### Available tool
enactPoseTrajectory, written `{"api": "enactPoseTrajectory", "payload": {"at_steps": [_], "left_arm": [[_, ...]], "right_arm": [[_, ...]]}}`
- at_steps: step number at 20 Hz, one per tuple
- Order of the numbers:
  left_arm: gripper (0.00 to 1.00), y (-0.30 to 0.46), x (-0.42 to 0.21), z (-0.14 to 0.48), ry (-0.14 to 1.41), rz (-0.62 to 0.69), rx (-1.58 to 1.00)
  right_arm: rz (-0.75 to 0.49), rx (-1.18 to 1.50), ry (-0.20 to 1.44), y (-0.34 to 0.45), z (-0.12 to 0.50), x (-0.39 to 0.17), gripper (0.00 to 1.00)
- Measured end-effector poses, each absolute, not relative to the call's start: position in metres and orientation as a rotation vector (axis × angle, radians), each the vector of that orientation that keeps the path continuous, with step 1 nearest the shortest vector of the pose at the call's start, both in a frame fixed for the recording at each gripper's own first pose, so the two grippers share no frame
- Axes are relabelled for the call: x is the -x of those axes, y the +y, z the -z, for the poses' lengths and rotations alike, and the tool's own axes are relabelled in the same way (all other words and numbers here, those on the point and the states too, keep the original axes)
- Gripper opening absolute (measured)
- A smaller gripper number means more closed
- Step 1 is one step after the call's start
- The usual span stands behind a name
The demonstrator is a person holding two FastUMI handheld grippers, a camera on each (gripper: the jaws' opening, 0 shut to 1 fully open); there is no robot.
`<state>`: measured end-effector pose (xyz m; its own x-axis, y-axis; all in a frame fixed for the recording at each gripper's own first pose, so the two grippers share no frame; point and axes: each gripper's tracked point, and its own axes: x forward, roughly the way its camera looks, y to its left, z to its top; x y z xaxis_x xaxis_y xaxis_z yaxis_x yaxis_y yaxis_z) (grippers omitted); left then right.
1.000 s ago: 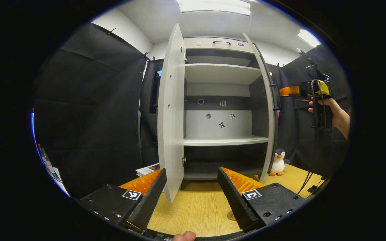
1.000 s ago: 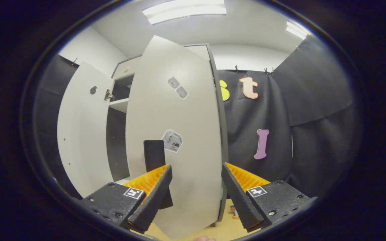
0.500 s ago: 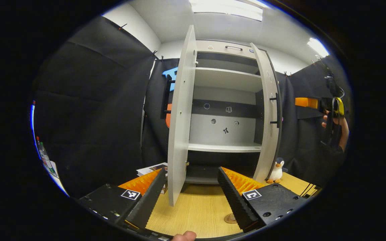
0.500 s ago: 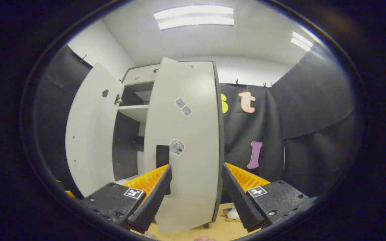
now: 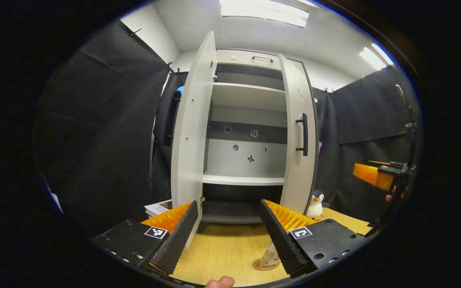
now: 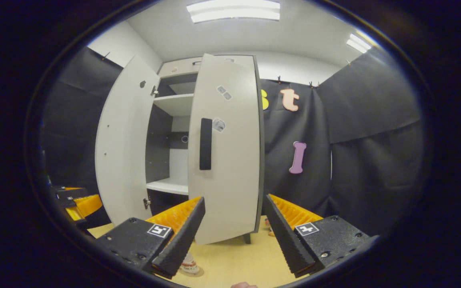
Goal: Grasp the bottle in the cabinet with the left hand and place it on the coaster, then close the right door with the right hand and the left door with the left hand.
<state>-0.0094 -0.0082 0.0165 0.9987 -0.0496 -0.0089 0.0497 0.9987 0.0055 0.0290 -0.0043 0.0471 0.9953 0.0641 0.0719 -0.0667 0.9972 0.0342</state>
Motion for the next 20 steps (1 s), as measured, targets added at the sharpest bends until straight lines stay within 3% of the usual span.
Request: {"api": "enactPoseTrajectory", "payload": {"at_steps": [4,9,10,13,14,15,16,17,18,19,20], "left_arm": [[0.95,-0.022,0.01,-0.013,0.014,0.076,-0.008],[0.99,-0.018,0.014,-0.05,-0.045,0.075,0.101],[0.95,-0.009,0.014,-0.068,-0.078,0.075,0.134],[0.99,0.044,0.008,-0.127,-0.194,0.001,0.19],[0.95,0.065,0.005,-0.139,-0.208,-0.02,0.197],[0.99,0.086,0.002,-0.149,-0.219,-0.05,0.2],[0.95,0.107,0.001,-0.16,-0.239,-0.093,0.197],[0.99,0.127,-0.003,-0.17,-0.263,-0.137,0.198],[0.95,0.145,-0.009,-0.179,-0.29,-0.168,0.206],[0.99,0.156,-0.019,-0.186,-0.31,-0.177,0.213],[0.95,0.166,-0.03,-0.187,-0.318,-0.171,0.209]], "right_arm": [[-0.051,-0.072,-0.028,-0.006,-0.011,-0.016,0.94],[-0.034,-0.006,0.003,-0.009,0.019,-0.012,0.98],[-0.039,0.004,0.006,-0.009,0.02,-0.01,0.98],[-0.057,0.025,-0.009,-0.005,0.016,-0.009,0.98],[-0.059,0.028,-0.006,-0.004,0.018,-0.01,0.94],[-0.064,0.024,-0.003,-0.003,0.017,-0.012,0.98],[-0.07,0.016,-0.003,0.0,0.017,-0.012,0.98],[-0.076,0.01,-0.003,0.003,0.016,-0.013,0.98],[-0.078,0.009,-0.004,0.004,0.014,-0.013,0.98],[-0.079,0.01,-0.01,0.005,0.011,-0.013,0.98],[-0.081,0.012,-0.016,0.005,0.009,-0.013,0.98]]}}
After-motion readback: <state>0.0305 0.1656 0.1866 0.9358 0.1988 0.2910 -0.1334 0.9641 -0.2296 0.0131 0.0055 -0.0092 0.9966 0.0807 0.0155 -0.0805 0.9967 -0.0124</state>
